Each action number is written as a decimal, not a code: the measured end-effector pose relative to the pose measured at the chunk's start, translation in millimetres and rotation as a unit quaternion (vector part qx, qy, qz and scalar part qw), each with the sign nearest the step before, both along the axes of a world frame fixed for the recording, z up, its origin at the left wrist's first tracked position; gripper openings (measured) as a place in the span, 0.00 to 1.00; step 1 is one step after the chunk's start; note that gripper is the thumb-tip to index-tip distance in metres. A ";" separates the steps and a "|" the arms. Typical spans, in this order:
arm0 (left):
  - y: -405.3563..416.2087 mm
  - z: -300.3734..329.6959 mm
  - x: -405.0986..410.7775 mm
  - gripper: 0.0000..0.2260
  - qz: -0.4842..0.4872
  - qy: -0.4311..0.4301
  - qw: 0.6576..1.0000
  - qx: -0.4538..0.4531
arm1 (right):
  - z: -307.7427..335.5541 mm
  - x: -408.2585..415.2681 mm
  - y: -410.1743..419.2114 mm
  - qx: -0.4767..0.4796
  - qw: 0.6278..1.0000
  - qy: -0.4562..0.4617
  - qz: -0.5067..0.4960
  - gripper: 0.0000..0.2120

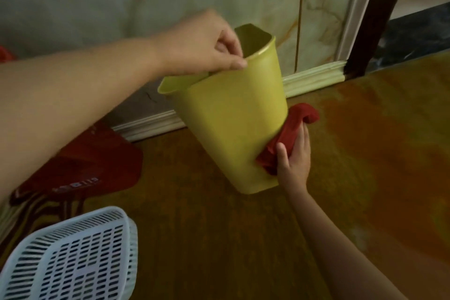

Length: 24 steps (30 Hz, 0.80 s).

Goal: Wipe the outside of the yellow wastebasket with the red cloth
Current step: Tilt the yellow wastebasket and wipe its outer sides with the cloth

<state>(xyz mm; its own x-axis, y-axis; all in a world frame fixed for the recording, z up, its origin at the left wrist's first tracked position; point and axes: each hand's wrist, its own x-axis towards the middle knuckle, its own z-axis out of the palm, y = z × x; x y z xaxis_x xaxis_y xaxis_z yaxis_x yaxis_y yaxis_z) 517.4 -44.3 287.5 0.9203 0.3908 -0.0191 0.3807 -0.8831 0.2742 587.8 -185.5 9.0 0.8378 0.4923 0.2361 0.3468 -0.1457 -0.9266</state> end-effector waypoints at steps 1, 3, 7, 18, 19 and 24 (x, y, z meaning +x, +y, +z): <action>1.6 -2.9 -14.1 0.06 -0.013 0.033 0.999 0.026 | -1.7 9.4 -1.3 0.004 1.000 0.009 -0.004 0.42; -0.7 -9.6 -39.6 0.12 -0.038 0.071 0.995 0.057 | -1.0 25.7 -4.7 0.008 1.000 0.021 -0.007 0.42; -22.4 -18.6 -43.8 0.20 -0.045 0.020 0.997 0.067 | 14.6 33.9 5.4 0.024 0.996 0.085 -0.027 0.38; -28.7 -23.2 -22.0 0.20 0.025 0.004 0.999 0.027 | 26.3 -46.8 0.8 0.037 0.989 0.140 -0.012 0.22; -28.0 -21.3 -22.3 0.20 0.019 0.005 1.000 0.024 | 44.0 -45.4 8.4 0.050 0.994 0.096 0.004 0.21; -22.3 -18.8 -30.8 0.21 0.037 -0.012 0.999 0.016 | 111.7 -27.8 51.8 0.080 0.992 -0.083 0.053 0.24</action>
